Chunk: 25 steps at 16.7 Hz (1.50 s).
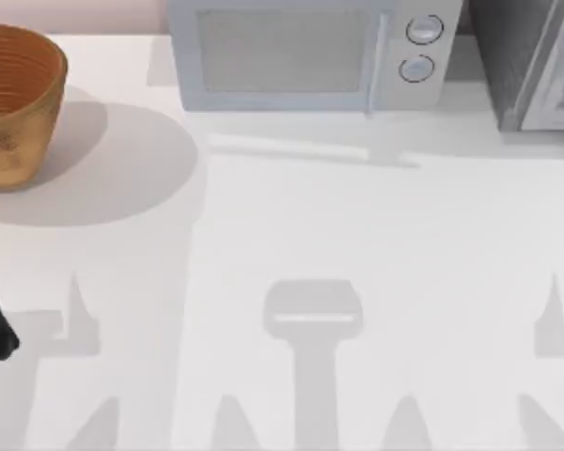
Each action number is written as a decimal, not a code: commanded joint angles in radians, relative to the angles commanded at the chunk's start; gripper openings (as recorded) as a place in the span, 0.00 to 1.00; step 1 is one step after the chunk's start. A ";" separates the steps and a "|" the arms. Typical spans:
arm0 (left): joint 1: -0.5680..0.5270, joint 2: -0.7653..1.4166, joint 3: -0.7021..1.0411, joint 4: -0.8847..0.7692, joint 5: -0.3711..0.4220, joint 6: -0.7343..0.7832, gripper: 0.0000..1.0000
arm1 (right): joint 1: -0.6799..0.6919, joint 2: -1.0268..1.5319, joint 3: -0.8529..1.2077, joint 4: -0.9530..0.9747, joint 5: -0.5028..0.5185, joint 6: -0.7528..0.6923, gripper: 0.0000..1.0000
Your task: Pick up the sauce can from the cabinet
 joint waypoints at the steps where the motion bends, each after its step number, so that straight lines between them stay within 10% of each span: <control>1: 0.000 0.000 0.000 0.000 0.000 0.000 1.00 | 0.000 0.000 0.000 0.000 0.000 0.000 1.00; 8: 0.000 0.000 0.000 0.000 0.000 0.000 1.00 | 0.023 0.193 0.223 -0.057 0.034 0.003 1.00; 25: 0.000 0.000 0.000 0.000 0.000 0.000 1.00 | 0.177 1.264 1.660 -0.398 0.186 0.015 1.00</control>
